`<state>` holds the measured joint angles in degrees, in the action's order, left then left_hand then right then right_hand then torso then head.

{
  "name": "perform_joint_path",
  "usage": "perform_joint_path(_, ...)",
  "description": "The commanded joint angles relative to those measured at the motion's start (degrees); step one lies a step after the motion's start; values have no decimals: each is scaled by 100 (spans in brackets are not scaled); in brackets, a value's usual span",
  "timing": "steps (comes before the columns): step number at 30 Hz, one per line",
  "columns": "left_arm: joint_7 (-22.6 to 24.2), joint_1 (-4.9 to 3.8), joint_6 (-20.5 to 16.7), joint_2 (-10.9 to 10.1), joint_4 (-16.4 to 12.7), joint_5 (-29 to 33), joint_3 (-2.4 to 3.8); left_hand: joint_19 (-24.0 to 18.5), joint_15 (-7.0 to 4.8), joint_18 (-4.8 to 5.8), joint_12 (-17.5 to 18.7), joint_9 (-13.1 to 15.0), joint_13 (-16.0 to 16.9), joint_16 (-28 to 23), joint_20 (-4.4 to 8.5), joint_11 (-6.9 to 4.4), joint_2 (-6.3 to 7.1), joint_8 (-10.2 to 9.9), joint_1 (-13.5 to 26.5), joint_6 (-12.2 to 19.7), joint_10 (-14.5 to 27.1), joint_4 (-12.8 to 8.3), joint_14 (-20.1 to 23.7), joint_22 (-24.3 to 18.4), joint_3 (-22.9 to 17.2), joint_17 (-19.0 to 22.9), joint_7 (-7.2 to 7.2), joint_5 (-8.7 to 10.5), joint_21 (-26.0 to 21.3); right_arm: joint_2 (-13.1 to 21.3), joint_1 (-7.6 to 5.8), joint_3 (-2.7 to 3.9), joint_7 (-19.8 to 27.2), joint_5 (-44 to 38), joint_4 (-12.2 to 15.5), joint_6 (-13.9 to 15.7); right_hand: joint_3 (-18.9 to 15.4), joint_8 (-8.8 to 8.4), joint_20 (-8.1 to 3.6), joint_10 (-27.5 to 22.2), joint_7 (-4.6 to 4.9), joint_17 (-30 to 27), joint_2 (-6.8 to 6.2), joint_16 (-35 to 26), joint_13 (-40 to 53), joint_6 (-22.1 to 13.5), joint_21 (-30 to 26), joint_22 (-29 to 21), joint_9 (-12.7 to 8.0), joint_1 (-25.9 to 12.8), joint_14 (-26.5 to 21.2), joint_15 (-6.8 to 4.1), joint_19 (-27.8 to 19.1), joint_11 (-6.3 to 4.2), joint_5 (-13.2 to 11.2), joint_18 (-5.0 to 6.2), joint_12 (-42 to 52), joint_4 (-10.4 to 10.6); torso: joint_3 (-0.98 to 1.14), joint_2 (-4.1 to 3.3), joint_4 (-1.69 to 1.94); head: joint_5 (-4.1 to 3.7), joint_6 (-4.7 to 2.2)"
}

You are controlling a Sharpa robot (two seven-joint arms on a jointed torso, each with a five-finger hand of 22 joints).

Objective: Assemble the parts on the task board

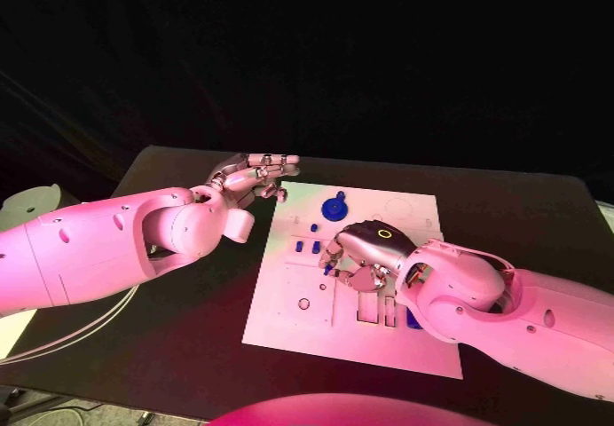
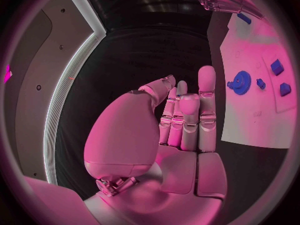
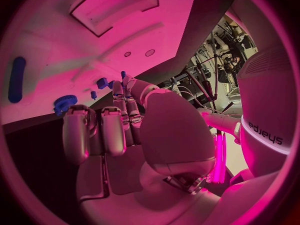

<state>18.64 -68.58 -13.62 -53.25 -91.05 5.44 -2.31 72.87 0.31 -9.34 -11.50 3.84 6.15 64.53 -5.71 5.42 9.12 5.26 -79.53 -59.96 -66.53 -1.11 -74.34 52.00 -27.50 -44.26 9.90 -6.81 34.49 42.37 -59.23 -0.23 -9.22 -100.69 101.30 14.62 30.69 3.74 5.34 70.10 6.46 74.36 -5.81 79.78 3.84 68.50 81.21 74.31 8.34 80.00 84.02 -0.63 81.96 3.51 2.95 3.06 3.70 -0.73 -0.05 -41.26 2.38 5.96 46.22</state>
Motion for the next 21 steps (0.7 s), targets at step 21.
perform_joint_path(21, 16, -2, 150, 27, -55, 22, 4, -41, 12, -86, -38, -6, 9, -24, -19, 3, -41, -22, 13, 48, 49, 3, 55, -16, 45, 16, 4, 1, -51, -193, 126, -72, 101, -230, -189, -328, 41, 12, 2, 14, 60, -2, 4, 7, 0, -2, 31, -5, 9, 0, 339, -11, 36, 26, 20, 37, 6, 0, 10, 1, -6, 93, 64)
